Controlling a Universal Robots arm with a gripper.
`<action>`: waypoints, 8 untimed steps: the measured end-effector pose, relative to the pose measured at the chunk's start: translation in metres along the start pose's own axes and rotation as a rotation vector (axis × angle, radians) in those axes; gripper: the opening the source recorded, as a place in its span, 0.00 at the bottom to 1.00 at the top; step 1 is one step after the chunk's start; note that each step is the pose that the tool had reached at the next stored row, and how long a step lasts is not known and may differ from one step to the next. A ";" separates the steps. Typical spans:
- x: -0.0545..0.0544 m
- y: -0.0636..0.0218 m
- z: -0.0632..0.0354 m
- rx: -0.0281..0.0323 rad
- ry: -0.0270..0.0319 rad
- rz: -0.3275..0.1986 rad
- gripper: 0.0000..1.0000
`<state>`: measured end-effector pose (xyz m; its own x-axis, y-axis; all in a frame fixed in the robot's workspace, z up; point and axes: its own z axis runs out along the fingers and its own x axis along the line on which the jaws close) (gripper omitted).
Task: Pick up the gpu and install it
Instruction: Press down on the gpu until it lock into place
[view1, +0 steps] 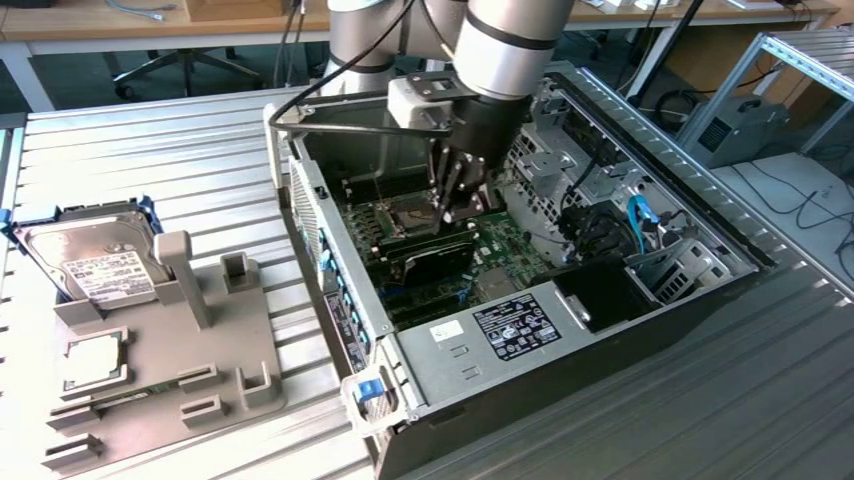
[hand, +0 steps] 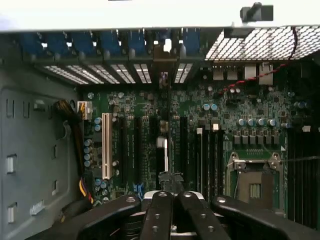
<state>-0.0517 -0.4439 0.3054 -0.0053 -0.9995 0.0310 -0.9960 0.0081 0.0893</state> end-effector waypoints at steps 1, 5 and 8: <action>0.000 -0.0046 -0.0005 -0.0036 0.0001 0.000 0.11; 0.000 -0.0192 -0.0018 -0.0145 0.0002 -0.001 0.11; 0.000 -0.0247 -0.0025 -0.0178 0.0004 -0.001 0.11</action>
<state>-0.0268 -0.4440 0.3056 -0.0047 -0.9995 0.0314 -0.9942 0.0080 0.1070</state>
